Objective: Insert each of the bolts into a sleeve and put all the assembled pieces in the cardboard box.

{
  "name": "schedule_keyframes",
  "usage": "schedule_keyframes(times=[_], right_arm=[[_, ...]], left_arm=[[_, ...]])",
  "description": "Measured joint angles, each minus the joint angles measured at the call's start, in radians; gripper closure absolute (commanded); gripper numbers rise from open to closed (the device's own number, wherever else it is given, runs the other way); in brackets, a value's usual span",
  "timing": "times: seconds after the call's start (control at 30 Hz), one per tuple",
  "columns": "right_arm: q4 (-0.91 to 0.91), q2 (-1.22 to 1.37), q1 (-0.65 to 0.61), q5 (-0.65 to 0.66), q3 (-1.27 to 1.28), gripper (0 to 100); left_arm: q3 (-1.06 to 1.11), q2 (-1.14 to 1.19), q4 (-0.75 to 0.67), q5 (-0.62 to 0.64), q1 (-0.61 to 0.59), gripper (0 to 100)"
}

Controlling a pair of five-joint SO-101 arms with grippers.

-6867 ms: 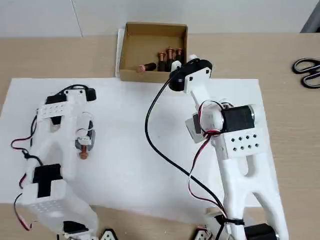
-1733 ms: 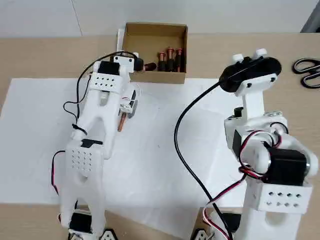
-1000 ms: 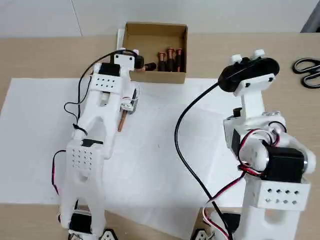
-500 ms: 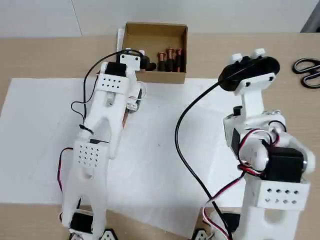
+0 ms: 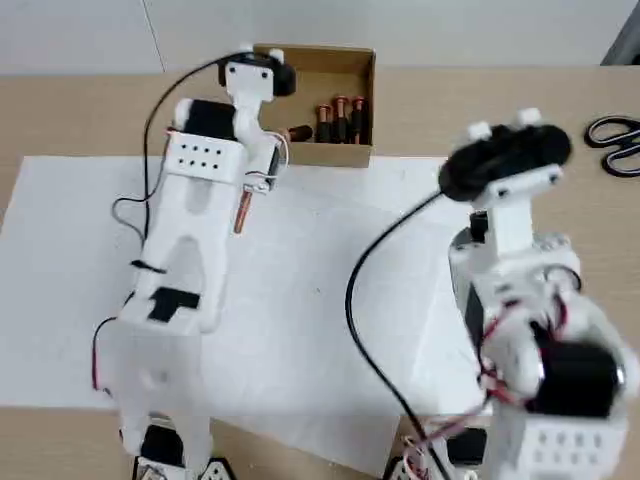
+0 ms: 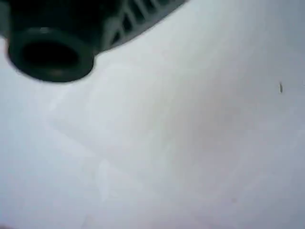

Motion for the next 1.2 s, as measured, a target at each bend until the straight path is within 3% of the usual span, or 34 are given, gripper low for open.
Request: schedule_keyframes(times=[0.33,0.47,0.57,0.7,0.97,1.2], right_arm=[[-0.043,-0.275,-0.003,0.0,0.149,99.5],[-0.17,-0.351,-0.002,-0.023,0.338,99.5],[-0.318,-0.41,-0.011,-0.104,0.523,99.5],[-0.5,-0.499,-0.141,-0.201,0.772,99.5],[-0.839,-0.66,-0.373,-0.222,1.189,99.5],[-0.876,-0.79,-0.502,-0.222,1.332,99.5]], left_arm=[[0.322,-0.571,0.0,-0.003,0.028,100],[0.422,-0.844,-0.06,0.092,0.061,100],[0.535,-1.03,-0.153,0.172,0.107,100],[0.79,-1.203,-0.328,0.227,0.16,100],[1.316,-1.384,-0.776,0.258,0.172,100],[1.484,-1.432,-0.867,0.302,0.292,100]])
